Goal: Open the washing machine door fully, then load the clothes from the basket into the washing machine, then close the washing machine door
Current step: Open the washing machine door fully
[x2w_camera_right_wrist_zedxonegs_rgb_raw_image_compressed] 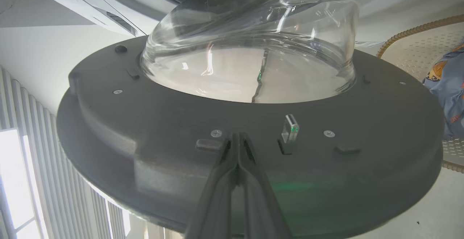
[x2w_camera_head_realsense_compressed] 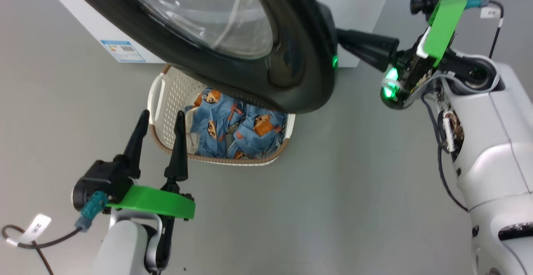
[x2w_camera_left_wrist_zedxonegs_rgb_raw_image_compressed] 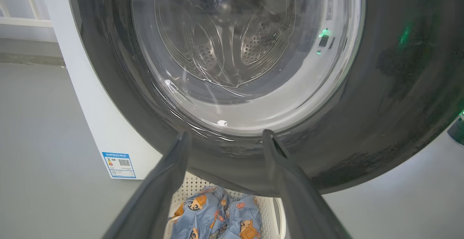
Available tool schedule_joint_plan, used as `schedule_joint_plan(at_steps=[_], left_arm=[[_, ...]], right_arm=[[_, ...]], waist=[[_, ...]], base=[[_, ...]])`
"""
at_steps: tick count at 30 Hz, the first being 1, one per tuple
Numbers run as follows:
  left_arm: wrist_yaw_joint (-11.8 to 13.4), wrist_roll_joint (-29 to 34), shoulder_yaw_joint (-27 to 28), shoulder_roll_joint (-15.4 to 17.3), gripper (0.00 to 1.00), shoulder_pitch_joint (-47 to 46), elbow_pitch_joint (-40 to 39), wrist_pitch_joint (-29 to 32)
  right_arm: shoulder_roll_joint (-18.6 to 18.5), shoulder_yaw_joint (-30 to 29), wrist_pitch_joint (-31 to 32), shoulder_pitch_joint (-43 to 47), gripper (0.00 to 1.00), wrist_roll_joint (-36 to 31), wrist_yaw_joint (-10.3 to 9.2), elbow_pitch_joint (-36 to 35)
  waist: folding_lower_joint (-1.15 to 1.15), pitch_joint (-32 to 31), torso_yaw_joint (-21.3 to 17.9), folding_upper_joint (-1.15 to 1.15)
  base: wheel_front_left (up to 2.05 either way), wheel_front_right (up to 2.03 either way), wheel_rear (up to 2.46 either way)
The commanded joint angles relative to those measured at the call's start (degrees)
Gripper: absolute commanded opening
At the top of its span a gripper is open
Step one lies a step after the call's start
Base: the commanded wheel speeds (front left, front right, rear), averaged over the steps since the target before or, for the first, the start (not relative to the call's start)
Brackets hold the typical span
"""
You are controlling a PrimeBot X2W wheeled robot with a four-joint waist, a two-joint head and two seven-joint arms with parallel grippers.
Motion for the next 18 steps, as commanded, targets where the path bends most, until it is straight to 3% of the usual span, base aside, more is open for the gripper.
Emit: schedule_joint_plan(at_steps=[1,18], left_arm=[[-0.3,0.7,1.6,1.2,1.00,0.7,-0.9,-0.5],[-1.6,0.5,0.3,1.2,1.00,4.3,1.2,-0.5]], right_arm=[[1.8,1.1,0.7,0.9,0.00,0.9,0.09,-2.0],[3.6,5.7,0.2,10.9,0.00,3.0,0.09,-4.8]], waist=[[0.01,-1.2,0.1,0.00],[0.01,-8.5,2.3,0.00]], base=[[0.00,0.00,0.00],[0.00,0.00,0.00]])
